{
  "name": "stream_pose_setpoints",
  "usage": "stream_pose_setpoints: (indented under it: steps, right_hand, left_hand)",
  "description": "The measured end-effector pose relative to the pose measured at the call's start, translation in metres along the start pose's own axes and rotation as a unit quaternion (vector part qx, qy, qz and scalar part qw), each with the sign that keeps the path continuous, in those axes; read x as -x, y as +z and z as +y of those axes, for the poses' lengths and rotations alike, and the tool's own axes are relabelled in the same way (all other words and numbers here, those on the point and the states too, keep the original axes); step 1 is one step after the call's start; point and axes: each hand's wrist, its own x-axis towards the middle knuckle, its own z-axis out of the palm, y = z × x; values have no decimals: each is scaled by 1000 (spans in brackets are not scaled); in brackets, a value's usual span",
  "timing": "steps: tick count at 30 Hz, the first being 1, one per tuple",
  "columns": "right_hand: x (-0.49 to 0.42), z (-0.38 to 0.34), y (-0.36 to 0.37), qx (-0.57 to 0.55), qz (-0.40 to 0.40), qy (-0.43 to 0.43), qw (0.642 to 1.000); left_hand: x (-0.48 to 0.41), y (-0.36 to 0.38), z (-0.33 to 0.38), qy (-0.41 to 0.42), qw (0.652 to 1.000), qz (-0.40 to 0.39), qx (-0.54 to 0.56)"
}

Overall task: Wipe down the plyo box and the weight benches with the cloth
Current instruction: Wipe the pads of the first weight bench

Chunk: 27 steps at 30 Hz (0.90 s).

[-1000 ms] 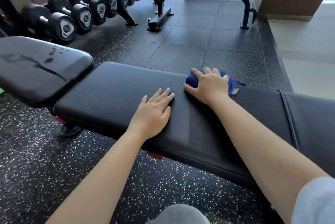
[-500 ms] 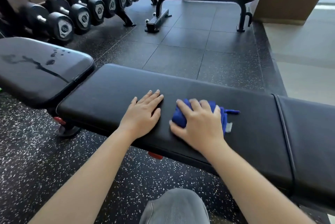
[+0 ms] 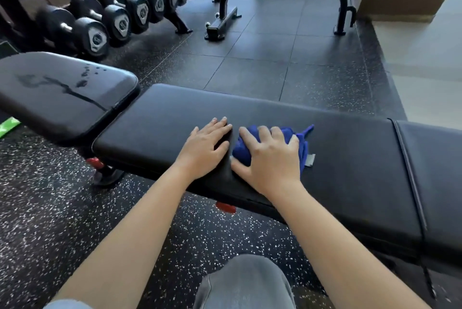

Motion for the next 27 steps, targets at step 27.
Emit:
stream_pose_setpoints:
  steps: [27]
  right_hand:
    - [-137,16,7,-10,-207,-13,978]
  left_hand:
    - [-45,-32,-68,-75,993,5,-92]
